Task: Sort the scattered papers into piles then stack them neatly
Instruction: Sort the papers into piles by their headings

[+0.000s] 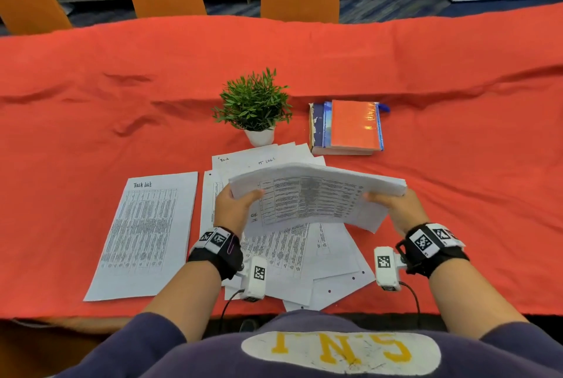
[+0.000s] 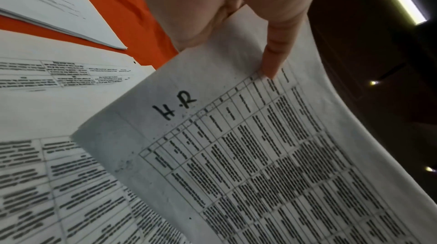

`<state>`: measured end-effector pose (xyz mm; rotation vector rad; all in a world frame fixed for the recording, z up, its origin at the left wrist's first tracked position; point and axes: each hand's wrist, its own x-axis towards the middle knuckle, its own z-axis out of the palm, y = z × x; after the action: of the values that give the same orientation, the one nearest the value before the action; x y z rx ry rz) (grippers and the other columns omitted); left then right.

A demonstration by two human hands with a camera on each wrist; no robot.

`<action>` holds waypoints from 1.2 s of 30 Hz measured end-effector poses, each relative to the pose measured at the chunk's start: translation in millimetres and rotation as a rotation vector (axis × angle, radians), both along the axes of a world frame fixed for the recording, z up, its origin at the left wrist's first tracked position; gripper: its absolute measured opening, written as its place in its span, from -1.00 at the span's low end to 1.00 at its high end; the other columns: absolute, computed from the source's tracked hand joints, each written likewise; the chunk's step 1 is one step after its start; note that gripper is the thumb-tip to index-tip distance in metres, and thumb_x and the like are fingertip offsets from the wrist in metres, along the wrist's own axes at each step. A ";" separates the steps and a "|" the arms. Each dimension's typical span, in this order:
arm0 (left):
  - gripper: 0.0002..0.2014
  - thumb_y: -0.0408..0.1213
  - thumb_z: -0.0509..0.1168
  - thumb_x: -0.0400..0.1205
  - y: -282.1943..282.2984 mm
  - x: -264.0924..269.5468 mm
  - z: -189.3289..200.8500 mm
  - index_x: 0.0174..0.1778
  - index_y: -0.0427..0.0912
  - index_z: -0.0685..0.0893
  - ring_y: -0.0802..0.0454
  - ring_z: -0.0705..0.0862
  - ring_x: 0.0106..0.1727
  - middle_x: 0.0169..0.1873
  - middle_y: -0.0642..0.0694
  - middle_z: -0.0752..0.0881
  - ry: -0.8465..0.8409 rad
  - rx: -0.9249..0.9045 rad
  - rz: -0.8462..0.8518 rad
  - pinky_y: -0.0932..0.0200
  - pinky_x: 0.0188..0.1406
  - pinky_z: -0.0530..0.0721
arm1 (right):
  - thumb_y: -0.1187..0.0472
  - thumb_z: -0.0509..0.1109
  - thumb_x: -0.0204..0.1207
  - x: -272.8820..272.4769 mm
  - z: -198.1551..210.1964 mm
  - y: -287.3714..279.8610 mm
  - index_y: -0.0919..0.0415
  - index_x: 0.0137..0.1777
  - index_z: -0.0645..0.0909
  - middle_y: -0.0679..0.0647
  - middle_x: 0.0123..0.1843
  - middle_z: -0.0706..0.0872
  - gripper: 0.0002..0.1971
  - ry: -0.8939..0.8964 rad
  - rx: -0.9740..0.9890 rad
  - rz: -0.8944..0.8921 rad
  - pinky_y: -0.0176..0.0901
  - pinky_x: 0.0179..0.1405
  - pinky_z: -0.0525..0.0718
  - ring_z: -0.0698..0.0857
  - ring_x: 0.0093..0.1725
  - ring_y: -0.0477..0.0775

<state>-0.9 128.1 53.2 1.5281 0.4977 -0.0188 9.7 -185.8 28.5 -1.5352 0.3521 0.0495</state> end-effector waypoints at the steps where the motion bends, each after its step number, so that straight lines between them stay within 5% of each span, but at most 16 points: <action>1: -0.71 -0.40 0.52 0.42 1.9 -0.4 0.8 -0.03 -0.04 0.65 -0.10 0.72 0.01 -0.04 -0.07 0.77 -0.005 0.001 -0.001 -0.05 -0.03 0.71 | 0.47 0.56 0.23 -0.8 -0.1 -2.9 0.30 0.01 0.73 0.19 -0.04 0.80 -0.68 0.006 -0.003 0.015 -0.10 -0.05 0.68 0.75 -0.06 0.10; 4: -0.67 -0.39 0.54 0.38 3.2 -5.0 -2.2 -0.03 -0.04 0.63 -0.14 0.69 0.05 -0.02 -0.11 0.74 0.032 0.020 -0.050 -0.10 0.03 0.70 | 0.41 0.59 0.16 -5.4 -6.0 -6.3 0.36 0.10 0.71 0.26 0.06 0.80 -0.56 0.054 -0.021 0.081 0.01 0.09 0.66 0.75 0.04 0.15; 7: -0.65 -0.39 0.55 0.36 1.0 -6.9 -1.7 0.01 -0.08 0.66 -0.16 0.70 0.09 0.00 -0.13 0.76 0.045 0.006 -0.046 -0.16 0.09 0.68 | 0.54 0.51 0.28 -6.8 -5.9 -4.1 0.31 0.07 0.71 0.25 0.03 0.79 -0.66 0.056 -0.010 0.069 0.03 0.05 0.62 0.74 0.04 0.17; 12: -0.86 -0.32 0.49 0.45 0.6 -5.1 1.3 -0.24 -0.14 0.62 -0.03 0.63 -0.19 -0.25 -0.07 0.70 -0.007 0.103 -0.104 0.07 -0.20 0.59 | 0.58 0.46 0.30 -7.8 -3.5 -5.5 0.23 0.00 0.73 0.19 -0.01 0.81 -0.67 0.037 0.017 0.079 0.08 0.07 0.63 0.73 0.04 0.17; 17: -0.82 -0.25 0.50 0.47 -5.2 -9.3 2.4 -0.04 -0.13 0.73 -0.15 0.73 0.04 -0.05 -0.16 0.79 0.024 0.132 -0.147 -0.11 0.05 0.71 | 0.54 0.52 0.28 -7.8 -10.3 -7.3 0.17 0.04 0.67 0.19 0.07 0.77 -0.61 0.134 -0.058 0.034 0.24 0.28 0.61 0.70 0.19 0.28; 19: -0.75 -0.30 0.50 0.47 -7.4 -5.3 12.4 0.05 -0.14 0.70 -0.06 0.74 0.03 -0.02 -0.10 0.79 0.015 0.097 -0.126 0.05 -0.03 0.71 | 0.46 0.57 0.27 -1.1 1.9 -12.0 0.13 0.27 0.55 0.16 0.23 0.68 -0.43 0.089 -0.138 -0.020 0.11 0.29 0.59 0.64 0.28 0.22; 22: -0.82 -0.39 0.48 0.49 -13.6 2.2 35.4 -0.04 -0.10 0.71 0.04 0.76 -0.07 -0.09 -0.05 0.80 -0.101 0.130 -0.176 0.20 -0.12 0.69 | 0.27 0.67 0.21 12.8 39.7 -7.9 -0.02 0.56 0.24 0.04 0.54 0.37 -0.05 -0.129 -0.492 -0.030 -0.05 0.51 0.31 0.36 0.51 0.02; 25: -0.81 -0.42 0.47 0.48 -24.3 7.5 54.9 -0.20 0.00 0.72 0.10 0.75 -0.19 -0.23 0.00 0.80 -0.175 0.175 -0.262 0.18 -0.15 0.68 | 0.08 0.65 0.24 22.0 79.7 27.6 0.04 0.59 0.25 0.04 0.60 0.31 -0.07 -0.411 -0.839 0.176 0.09 0.61 0.18 0.25 0.60 0.04; 29: -0.90 -0.33 0.46 0.42 -40.8 11.1 62.7 -0.17 -0.19 0.77 -0.06 0.69 -0.23 -0.23 -0.28 0.78 -0.213 0.213 -0.307 -0.11 -0.11 0.68 | 0.00 0.48 0.42 12.5 106.1 101.7 -0.04 0.65 0.11 -0.05 0.69 0.14 -0.15 -0.450 -1.049 0.556 0.16 0.63 -0.03 0.02 0.69 0.03; 33: -0.92 -0.51 0.35 0.42 -46.3 7.5 62.4 -0.27 -0.27 0.69 0.12 0.58 -0.36 -0.38 -0.07 0.69 -0.196 0.236 -0.258 0.13 -0.30 0.57 | 0.24 0.37 0.42 1.0 102.6 133.1 -0.11 0.61 0.20 -0.05 0.66 0.26 -0.24 -0.554 -0.996 0.653 0.11 0.61 -0.04 0.10 0.67 0.01; 36: -0.95 -0.39 0.40 0.41 -38.8 6.9 67.4 -0.23 -0.23 0.71 0.13 0.59 -0.37 -0.40 -0.09 0.70 -0.213 0.272 -0.285 0.14 -0.30 0.59 | 0.22 0.43 0.41 5.0 103.0 118.8 -0.15 0.59 0.25 -0.11 0.57 0.40 -0.25 -0.527 -0.904 0.586 -0.02 0.50 0.10 0.28 0.58 -0.08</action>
<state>6.0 89.3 120.6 1.8338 0.1115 -0.0093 14.7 -67.0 131.5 -2.4141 -0.5915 -0.0675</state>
